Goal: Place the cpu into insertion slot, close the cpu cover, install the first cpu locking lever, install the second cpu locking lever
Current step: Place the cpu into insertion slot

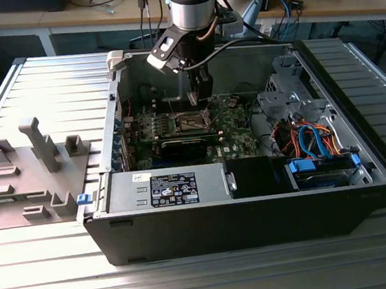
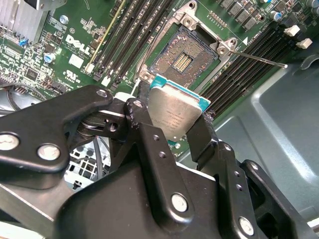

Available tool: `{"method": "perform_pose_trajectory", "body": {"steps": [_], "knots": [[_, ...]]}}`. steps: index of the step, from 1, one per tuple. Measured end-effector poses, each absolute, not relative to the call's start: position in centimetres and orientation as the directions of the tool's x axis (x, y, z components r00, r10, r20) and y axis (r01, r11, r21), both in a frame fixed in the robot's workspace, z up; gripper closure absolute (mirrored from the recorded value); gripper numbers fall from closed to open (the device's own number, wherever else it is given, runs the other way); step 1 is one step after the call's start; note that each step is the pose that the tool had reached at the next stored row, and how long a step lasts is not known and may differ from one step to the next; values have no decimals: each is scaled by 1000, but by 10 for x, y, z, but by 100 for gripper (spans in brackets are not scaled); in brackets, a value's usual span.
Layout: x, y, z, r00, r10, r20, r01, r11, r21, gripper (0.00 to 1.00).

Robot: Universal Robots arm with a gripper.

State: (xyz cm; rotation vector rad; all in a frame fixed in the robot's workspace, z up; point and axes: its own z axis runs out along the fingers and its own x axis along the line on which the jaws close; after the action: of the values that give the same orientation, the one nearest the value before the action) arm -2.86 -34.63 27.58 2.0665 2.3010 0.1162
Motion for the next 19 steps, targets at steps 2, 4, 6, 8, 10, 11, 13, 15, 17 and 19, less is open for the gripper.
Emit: {"method": "perform_pose_trajectory", "body": {"steps": [2, 4, 6, 8, 10, 11, 13, 15, 17, 19], "knots": [[-29, -346, 276, -107, 994, 15, 991, 105, 87, 46], [-29, -346, 276, -106, 994, 15, 991, 104, 87, 46], [-29, -346, 276, -105, 994, 15, 991, 104, 87, 46], [-29, -346, 276, -103, 995, 15, 991, 102, 87, 46], [-29, -346, 275, -102, 995, 15, 991, 100, 87, 46], [-29, -346, 275, -102, 995, 15, 991, 100, 87, 46], [-29, -346, 275, -101, 995, 15, 991, 99, 87, 46], [-29, -346, 275, -99, 995, 15, 991, 97, 87, 46], [-29, -346, 275, -97, 995, 15, 992, 95, 87, 46], [-29, -346, 275, -94, 995, 15, 992, 93, 87, 46]]}}
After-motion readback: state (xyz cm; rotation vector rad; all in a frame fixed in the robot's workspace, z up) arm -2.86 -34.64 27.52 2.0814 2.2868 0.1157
